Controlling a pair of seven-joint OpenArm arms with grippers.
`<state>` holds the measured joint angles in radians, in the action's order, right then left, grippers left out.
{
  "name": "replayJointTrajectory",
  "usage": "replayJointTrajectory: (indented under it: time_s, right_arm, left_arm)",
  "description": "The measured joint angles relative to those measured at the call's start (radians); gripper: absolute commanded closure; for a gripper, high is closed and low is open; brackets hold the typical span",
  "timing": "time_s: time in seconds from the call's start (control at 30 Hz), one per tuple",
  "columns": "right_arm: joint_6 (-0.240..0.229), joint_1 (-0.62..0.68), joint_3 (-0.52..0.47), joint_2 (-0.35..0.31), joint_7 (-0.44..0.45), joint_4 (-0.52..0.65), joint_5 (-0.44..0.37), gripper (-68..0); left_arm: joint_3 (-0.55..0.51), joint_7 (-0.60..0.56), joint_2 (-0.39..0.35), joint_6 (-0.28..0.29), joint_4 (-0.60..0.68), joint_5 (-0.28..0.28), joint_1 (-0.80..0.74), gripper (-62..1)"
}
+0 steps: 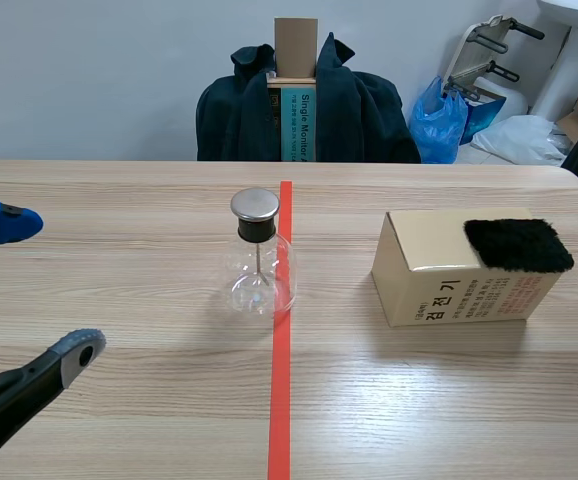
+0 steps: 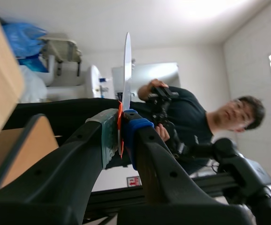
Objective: Do the electroscope experiment.
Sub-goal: 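Rub the plate on the fur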
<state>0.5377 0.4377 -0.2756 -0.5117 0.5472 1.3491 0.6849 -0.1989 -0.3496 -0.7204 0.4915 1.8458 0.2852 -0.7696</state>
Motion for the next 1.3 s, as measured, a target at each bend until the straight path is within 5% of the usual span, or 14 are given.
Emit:
replayJointTrajectory:
  time_s: [0.4, 0.5, 0.63, 0.9, 1.1, 1.17, 1.3]
  right_arm:
    - [-0.003, -0.136, 0.042, 0.136, 0.178, -0.211, 0.233, -0.7]
    - [-0.048, -0.138, 0.050, 0.161, 0.198, -0.224, 0.277, -0.7]
    - [-0.083, -0.138, 0.050, 0.185, 0.205, -0.235, 0.321, -0.7]
    - [-0.082, -0.138, 0.050, 0.204, 0.214, -0.253, 0.367, -0.7]
    - [-0.081, -0.137, 0.055, 0.204, 0.340, -0.253, 0.385, -0.7]
    - [-0.048, -0.137, 0.057, 0.207, 0.309, -0.253, 0.389, -0.7]
    - [-0.011, -0.138, 0.057, 0.223, 0.090, -0.253, 0.385, -0.7]
  left_arm:
    - [0.000, 0.000, 0.000, 0.000, 0.000, 0.000, 0.000, -62.3]
    - [0.000, 0.000, 0.000, 0.000, 0.000, 0.000, 0.000, -62.3]
    - [0.000, 0.000, 0.000, 0.000, 0.000, 0.000, 0.000, -62.3]
    - [0.000, 0.000, 0.000, 0.000, 0.000, 0.000, 0.000, -62.3]
    - [0.000, 0.000, 0.000, 0.000, 0.000, 0.000, 0.000, -62.3]
    - [0.000, 0.000, 0.000, 0.000, 0.000, 0.000, 0.000, -62.3]
    - [0.000, 0.000, 0.000, 0.000, 0.000, 0.000, 0.000, -62.3]
